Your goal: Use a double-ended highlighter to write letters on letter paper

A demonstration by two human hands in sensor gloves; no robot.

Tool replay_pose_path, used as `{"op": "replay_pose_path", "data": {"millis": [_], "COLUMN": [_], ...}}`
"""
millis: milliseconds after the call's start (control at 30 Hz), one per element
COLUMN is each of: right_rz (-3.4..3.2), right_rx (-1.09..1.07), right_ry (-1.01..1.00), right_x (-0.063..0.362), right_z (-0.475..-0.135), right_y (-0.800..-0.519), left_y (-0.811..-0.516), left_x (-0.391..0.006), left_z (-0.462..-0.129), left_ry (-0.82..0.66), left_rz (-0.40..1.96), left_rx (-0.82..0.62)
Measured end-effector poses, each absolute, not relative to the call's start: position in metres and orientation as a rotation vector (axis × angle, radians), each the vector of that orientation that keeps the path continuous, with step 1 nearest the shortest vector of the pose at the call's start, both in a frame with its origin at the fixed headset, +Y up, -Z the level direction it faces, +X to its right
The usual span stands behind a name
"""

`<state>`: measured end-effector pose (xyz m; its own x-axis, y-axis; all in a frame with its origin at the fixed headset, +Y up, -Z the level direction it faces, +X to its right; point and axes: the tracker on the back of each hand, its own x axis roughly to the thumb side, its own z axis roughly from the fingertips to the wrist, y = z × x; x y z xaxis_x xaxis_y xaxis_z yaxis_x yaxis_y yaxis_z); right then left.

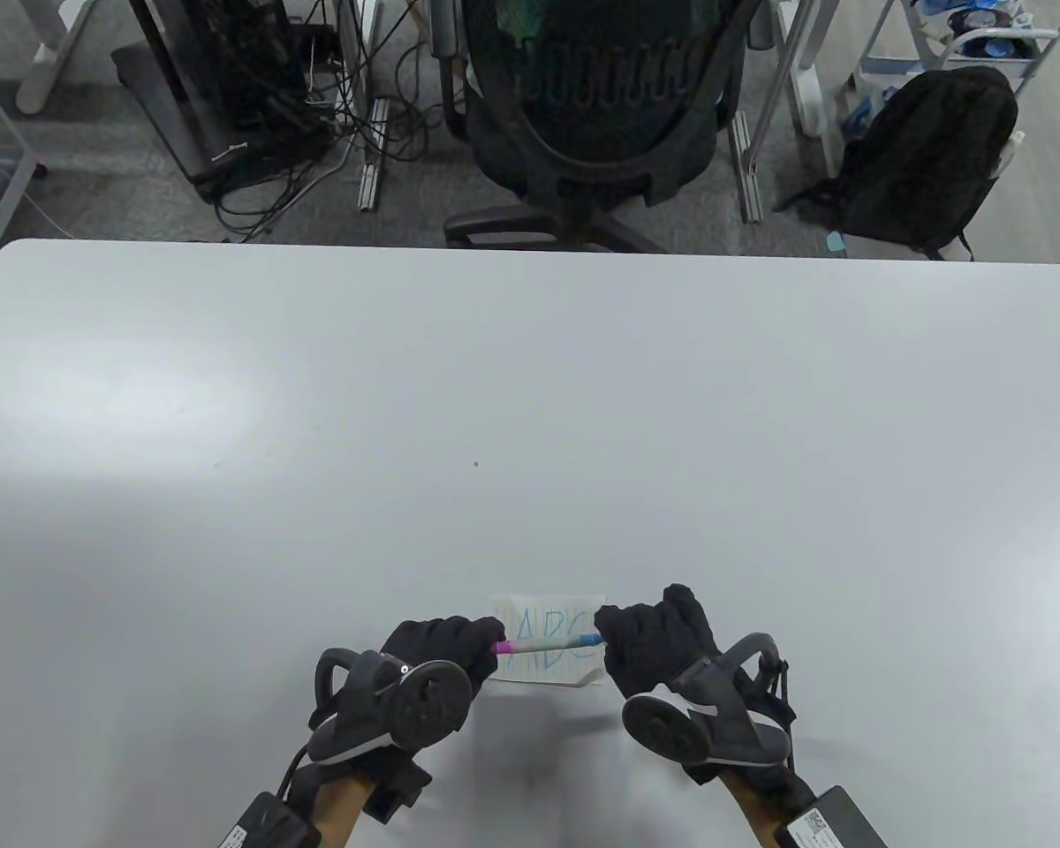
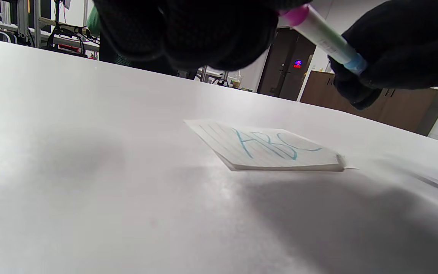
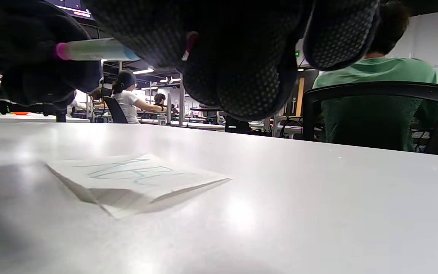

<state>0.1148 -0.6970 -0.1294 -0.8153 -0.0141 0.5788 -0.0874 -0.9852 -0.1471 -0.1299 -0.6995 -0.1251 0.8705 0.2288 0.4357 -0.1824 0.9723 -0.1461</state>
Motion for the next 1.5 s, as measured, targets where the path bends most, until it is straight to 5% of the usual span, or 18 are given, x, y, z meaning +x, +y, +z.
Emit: {"op": "replay_pose_path", "data": {"millis": [433,900,1500], "right_rz": [3.019,3.136,3.310], "right_rx": [0.995,0.683,0.744], "right_ry": [-0.298,-0.299,-0.022], "right_x": [0.114,0.148,0.136], "right_z": [-0.127,-0.146,-0.147], "right_y": [-0.697,-0.707,-0.732], "left_y": [-0.702,-0.711,-0.714], "left_x": [-0.133,-0.149,-0.148], "left_z": [-0.128,-0.136,-0.135], "left_ry": [-0.422,-0.331,-0.326], "left_rz": [0.198,0.120,0.050], "left_rx": [-0.115,-0.112,-0.135]}}
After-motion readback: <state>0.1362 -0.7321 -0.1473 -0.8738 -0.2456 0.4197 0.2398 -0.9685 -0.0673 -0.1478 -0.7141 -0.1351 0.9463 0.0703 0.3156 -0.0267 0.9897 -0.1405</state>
